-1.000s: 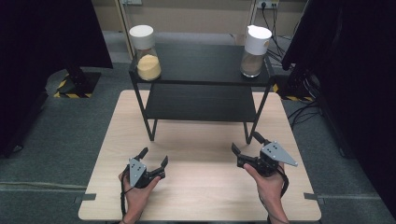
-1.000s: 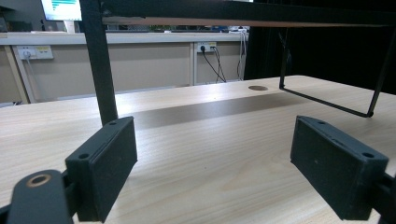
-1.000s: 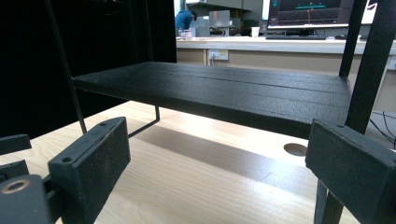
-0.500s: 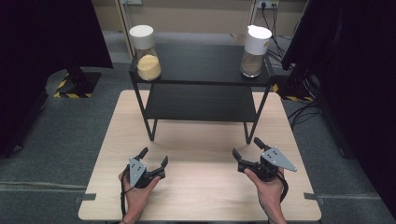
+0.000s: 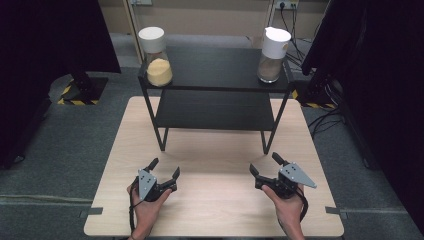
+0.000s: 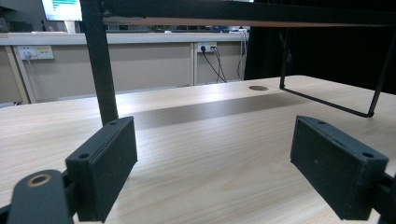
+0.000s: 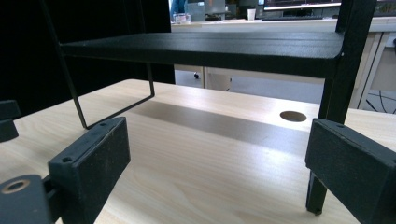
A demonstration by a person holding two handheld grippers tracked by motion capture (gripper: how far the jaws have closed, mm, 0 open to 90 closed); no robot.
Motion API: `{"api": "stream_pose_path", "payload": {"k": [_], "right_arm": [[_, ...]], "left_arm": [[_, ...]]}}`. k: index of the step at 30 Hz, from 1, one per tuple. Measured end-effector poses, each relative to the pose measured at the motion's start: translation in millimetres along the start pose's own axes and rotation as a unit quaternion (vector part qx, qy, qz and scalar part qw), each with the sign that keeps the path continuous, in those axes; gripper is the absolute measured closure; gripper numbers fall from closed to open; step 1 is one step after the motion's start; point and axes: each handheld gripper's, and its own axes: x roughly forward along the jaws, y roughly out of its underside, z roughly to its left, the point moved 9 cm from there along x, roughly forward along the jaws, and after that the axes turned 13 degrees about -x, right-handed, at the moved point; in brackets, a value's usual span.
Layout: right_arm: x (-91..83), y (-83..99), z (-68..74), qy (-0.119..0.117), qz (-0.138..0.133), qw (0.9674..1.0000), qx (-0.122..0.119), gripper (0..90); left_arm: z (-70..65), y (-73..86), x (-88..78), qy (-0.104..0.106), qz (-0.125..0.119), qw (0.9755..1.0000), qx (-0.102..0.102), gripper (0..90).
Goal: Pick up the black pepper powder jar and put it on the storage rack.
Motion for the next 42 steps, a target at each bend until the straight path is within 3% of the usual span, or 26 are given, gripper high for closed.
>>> {"api": "stream_pose_path", "payload": {"k": [19, 36, 42], "right_arm": [[-4.3, 22.9, 4.9, -0.002, 0.024, 0.9997, -0.001, 6.8], [-5.4, 44.2, 14.5, 0.007, 0.05, 0.9984, -0.026, 6.8], [-5.2, 49.5, 15.0, 0.004, 0.051, 0.9985, -0.022, 6.6]], "left_arm": [[0.1, 0.1, -0.1, 0.0, 0.0, 1.0, 0.0, 14.2], [0.2, -0.2, 0.2, 0.0, 0.001, 1.0, -0.001, 14.2], [0.2, -0.2, 0.2, 0.001, 0.001, 1.0, 0.0, 14.2]]}}
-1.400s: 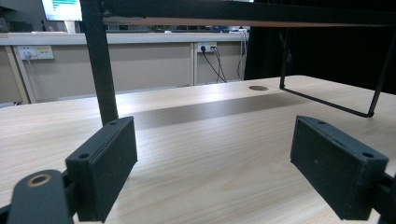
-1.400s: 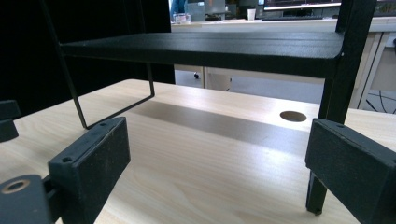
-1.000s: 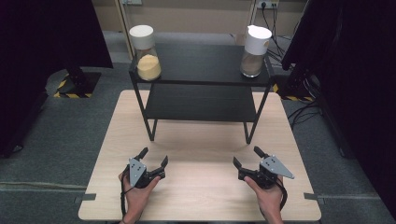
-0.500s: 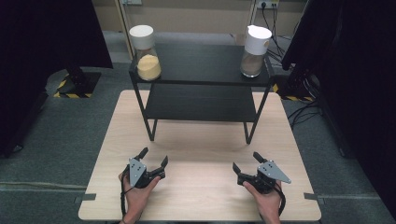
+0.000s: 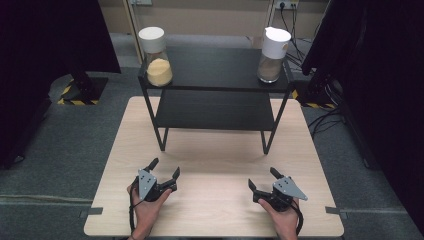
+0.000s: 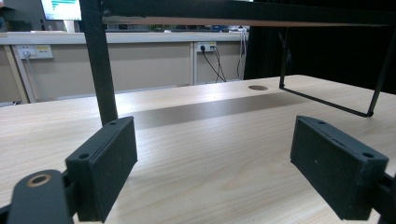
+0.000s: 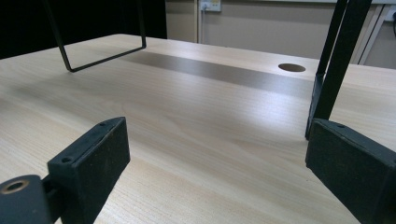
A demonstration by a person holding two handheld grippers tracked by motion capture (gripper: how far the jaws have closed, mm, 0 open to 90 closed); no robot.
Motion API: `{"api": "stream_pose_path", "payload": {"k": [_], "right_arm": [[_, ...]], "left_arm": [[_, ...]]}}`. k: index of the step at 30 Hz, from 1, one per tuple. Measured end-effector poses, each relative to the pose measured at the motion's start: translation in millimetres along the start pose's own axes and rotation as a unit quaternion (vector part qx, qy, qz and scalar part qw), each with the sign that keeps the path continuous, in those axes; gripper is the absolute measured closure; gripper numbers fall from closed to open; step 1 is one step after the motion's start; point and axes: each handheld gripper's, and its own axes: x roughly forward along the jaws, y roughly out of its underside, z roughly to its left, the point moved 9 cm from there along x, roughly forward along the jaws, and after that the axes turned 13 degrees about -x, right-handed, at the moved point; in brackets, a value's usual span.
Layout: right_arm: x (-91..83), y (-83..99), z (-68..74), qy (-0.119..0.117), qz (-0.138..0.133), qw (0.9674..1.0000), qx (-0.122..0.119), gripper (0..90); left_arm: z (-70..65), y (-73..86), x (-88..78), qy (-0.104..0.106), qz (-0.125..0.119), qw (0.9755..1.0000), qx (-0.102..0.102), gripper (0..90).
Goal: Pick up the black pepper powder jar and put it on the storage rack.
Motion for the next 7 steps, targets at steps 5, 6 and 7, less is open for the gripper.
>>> {"api": "stream_pose_path", "payload": {"k": [5, 6, 7], "right_arm": [[-0.2, 0.3, 0.0, -0.001, -0.002, 1.0, -0.001, 6.2], [-0.2, 0.2, 0.1, -0.001, -0.002, 1.0, -0.002, 5.9], [-0.2, 0.2, 0.1, -0.001, -0.001, 1.0, -0.002, 5.7]], "left_arm": [[-0.1, -0.2, 0.2, 0.001, 0.001, 1.0, 0.001, 14.2], [0.1, -0.2, 0.2, 0.001, 0.001, 1.0, 0.001, 14.2], [0.2, -0.3, 0.3, 0.001, 0.002, 1.0, 0.0, 14.1]]}}
